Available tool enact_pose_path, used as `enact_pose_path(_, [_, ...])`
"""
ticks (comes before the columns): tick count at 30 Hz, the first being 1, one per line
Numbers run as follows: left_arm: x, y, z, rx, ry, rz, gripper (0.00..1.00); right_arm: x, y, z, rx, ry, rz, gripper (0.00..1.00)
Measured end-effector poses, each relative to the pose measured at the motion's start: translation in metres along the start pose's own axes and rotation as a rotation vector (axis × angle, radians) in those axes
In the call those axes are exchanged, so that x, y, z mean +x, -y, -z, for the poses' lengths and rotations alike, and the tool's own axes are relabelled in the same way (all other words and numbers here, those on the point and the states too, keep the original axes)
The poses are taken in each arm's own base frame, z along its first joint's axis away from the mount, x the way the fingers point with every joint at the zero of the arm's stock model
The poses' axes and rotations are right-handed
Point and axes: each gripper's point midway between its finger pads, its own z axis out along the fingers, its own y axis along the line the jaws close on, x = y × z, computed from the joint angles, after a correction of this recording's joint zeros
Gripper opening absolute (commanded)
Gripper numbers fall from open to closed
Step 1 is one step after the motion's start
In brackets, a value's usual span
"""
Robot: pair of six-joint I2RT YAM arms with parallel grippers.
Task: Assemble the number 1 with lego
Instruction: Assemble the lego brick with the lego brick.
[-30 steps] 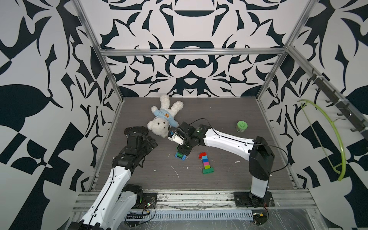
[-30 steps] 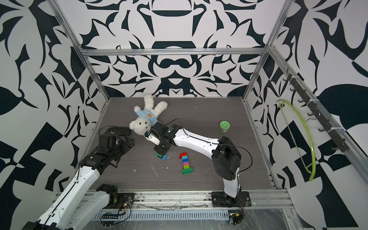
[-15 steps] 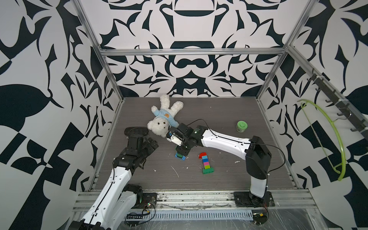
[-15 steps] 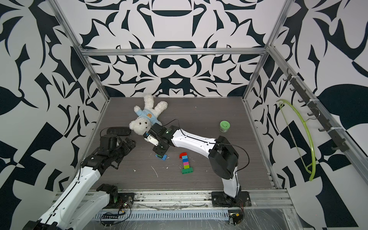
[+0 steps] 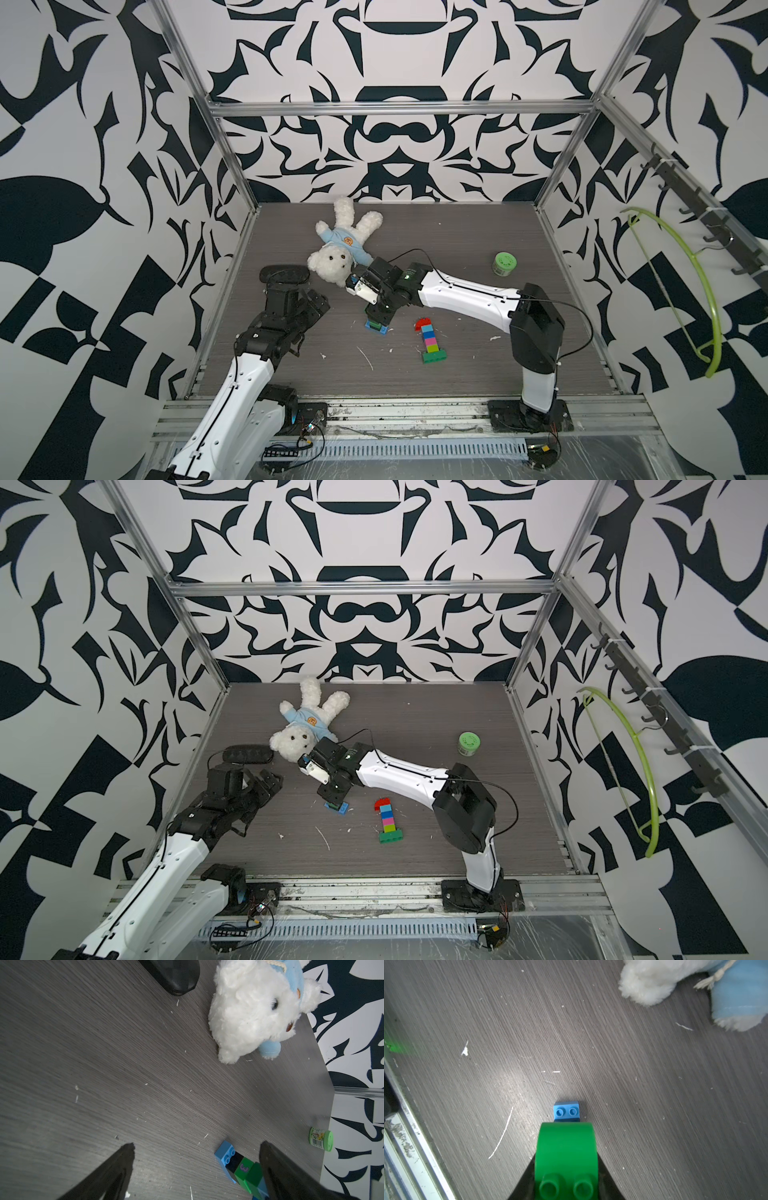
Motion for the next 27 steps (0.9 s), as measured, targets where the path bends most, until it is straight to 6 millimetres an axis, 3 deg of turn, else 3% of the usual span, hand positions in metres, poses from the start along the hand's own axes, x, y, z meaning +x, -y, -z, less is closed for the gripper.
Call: enact_pose_path(27, [-0.0008,0.0002,0.0007,0.001,0.005,-0.005,1.00,-0.0011,-0.0070,0.0047,-0.038,0.017,0.059,0.11])
